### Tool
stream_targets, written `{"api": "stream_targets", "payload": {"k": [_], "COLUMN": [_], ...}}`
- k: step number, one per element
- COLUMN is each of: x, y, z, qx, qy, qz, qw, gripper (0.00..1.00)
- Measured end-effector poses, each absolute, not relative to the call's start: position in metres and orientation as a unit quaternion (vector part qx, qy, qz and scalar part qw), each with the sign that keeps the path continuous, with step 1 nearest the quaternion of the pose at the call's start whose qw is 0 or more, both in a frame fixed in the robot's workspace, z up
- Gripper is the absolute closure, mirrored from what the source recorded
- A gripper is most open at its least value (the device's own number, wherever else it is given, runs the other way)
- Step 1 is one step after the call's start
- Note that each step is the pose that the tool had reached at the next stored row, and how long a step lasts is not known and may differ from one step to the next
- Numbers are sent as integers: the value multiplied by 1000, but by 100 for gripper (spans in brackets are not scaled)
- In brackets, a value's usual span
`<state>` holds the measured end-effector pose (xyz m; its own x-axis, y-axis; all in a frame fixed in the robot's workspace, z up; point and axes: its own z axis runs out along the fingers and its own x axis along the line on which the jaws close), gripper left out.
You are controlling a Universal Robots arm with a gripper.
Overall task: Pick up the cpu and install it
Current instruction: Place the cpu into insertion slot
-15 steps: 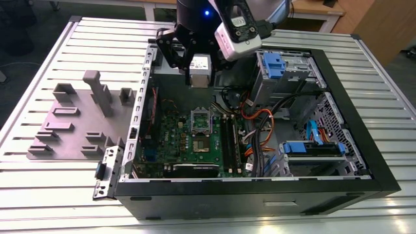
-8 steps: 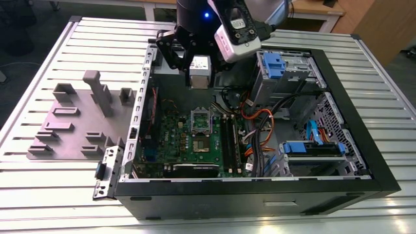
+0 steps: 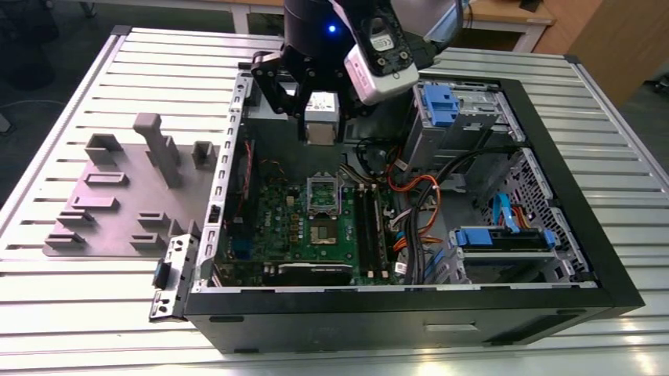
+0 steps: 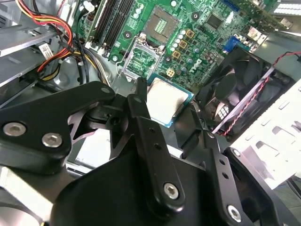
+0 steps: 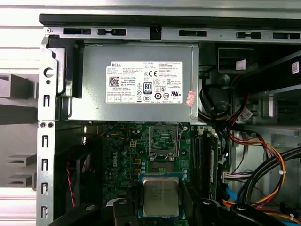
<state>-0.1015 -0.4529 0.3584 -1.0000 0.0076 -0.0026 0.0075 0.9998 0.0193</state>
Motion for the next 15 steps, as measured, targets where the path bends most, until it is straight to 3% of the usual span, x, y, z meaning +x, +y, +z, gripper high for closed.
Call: {"api": "stream_targets", "payload": {"k": [15], "x": [-101], "y": [-453], "z": [356], "qx": [4], "qy": [1000], "qz": [10], "qw": [1], "gripper": [53]}}
